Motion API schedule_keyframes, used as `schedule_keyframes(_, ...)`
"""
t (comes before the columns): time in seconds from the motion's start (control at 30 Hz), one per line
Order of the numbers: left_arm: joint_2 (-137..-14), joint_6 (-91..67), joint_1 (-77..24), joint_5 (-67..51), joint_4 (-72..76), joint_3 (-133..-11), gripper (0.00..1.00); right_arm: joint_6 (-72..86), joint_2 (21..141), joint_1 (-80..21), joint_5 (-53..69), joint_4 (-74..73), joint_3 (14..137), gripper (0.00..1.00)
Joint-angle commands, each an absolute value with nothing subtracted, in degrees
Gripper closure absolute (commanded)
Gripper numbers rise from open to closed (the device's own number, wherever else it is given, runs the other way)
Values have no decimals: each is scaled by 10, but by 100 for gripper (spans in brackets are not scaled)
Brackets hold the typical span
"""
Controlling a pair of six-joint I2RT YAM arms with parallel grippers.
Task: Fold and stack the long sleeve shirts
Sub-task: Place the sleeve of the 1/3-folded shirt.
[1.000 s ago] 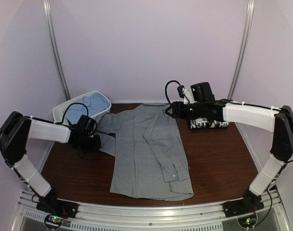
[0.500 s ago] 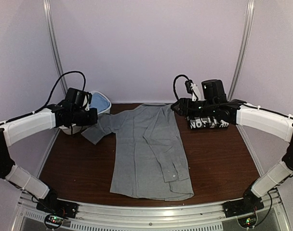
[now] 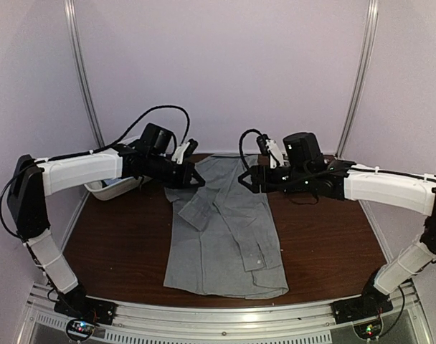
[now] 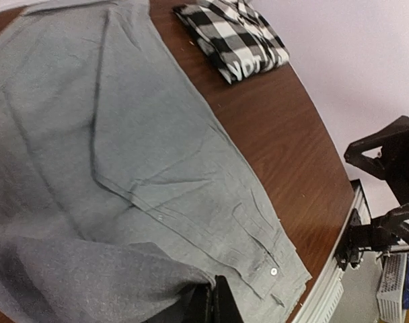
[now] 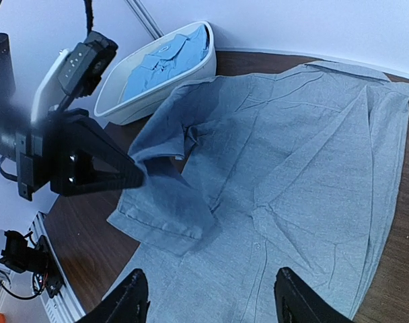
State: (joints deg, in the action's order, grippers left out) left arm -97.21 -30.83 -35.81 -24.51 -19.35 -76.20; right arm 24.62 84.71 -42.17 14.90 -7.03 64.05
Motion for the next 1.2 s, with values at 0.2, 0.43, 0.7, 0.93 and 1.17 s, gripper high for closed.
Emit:
schedule_keyframes(0.2, -1198, -362, -416, -366, -165, -949, 91, 272, 843, -432, 70, -44, 577, 32)
schedule_keyframes(0.43, -1250, -397, -416, -387, -139, -992, 57, 298, 837, -433, 74, -21, 525, 31)
schedule_keyframes(0.7, -1251, -496, -416, -409, -64, -961, 50, 309, 830, -437, 65, -9, 505, 30)
schedule_keyframes(0.93, -1246, -640, -417, -393, 84, -902, 49, 311, 836, -439, 69, -2, 505, 29)
schedule_keyframes(1.17, -1244, -717, -417, -362, 134, -881, 49, 314, 851, -449, 74, 13, 499, 27)
